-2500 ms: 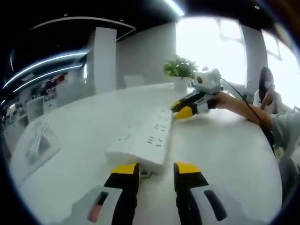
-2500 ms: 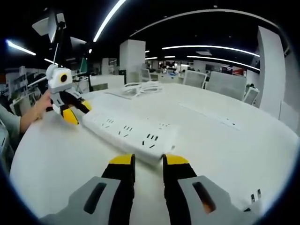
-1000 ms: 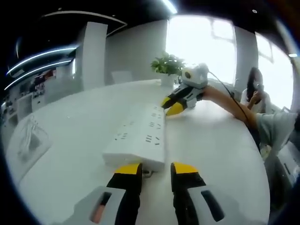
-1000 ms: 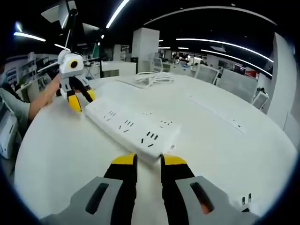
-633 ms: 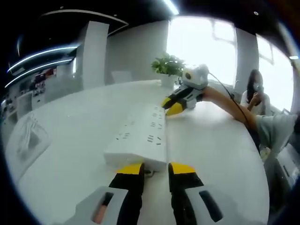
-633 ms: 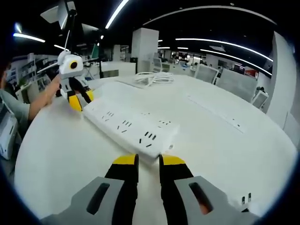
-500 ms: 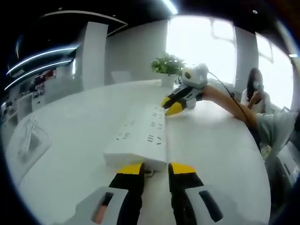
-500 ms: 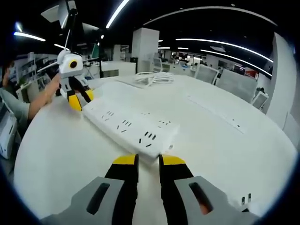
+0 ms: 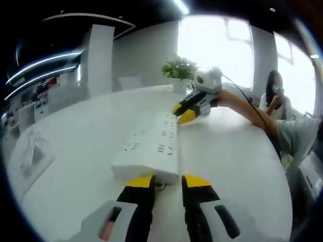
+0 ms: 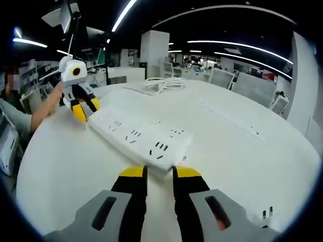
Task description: Straighten the power strip on the desk, plug the charger into it
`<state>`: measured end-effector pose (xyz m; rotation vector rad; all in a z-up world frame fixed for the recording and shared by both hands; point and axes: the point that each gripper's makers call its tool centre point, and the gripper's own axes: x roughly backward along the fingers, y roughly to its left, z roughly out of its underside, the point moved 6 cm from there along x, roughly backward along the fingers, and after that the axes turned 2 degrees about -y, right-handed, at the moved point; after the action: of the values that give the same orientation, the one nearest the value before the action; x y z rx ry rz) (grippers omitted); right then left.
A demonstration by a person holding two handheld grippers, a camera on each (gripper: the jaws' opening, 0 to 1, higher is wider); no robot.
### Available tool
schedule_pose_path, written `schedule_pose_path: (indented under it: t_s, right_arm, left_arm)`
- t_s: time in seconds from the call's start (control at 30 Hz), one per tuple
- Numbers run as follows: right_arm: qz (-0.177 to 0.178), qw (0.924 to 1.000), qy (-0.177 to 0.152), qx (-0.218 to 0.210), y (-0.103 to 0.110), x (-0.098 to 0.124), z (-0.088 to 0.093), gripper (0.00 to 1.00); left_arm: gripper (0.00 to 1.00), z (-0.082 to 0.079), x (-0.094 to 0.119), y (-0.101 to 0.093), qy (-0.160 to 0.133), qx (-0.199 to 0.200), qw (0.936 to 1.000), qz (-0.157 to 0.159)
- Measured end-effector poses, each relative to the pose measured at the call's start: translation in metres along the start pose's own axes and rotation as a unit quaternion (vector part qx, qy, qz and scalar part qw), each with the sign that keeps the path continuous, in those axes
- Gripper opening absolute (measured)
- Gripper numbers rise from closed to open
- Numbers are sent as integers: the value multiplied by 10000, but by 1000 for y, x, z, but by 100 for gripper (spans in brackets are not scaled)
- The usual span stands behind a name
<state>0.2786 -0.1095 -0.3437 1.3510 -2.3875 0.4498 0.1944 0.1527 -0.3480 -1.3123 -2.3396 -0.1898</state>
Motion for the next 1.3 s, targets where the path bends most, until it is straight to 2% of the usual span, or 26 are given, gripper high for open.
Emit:
schedule_pose_path:
  t_s: [0.2,0.4,0.57,0.67,0.73,0.83,0.9,1.0,1.07,1.13,1.23,1.3]
  right_arm:
    - [38,9997,-197,-133,0,4,-5,19]
    - [267,9984,-440,-237,-5,14,-13,18]
    - [770,9928,-844,-367,-12,32,-24,19]
    - [1054,9877,-1062,-459,-18,46,-27,19]
    - [1394,9828,-1131,-432,-26,58,-27,19]
    - [2034,9731,-1028,-332,-40,75,-22,19]
    - [2378,9660,-972,-278,-48,84,-19,19]
    - [2721,9557,-983,-547,-58,93,-12,19]
    - [2869,9508,-982,-639,-61,95,-8,19]
    - [2943,9516,-746,-477,-63,97,-3,20]
    - [3130,9488,-364,-232,-67,101,3,22]
    - [3188,9469,-326,-277,-69,102,5,23]
  left_arm:
    - [22,-3,2,1,-43,25,10000,37]
    - [22,-5,4,-2,-89,-19,9999,55]
    - [22,-8,6,-3,-155,-84,9998,15]
    - [22,-16,9,-5,-470,78,9988,114]
    - [22,-20,12,-4,-603,121,9981,105]
    - [23,-25,12,1,-823,266,9962,-143]
    - [22,-26,13,4,-945,614,9935,-172]
    - [22,-31,16,11,-1227,852,9884,-278]
    - [22,-32,18,14,-1292,952,9864,-345]
    - [22,-32,18,15,-1302,957,9861,-392]
    - [22,-31,18,16,-1298,971,9859,-423]
    - [22,-30,17,16,-1278,977,9861,-410]
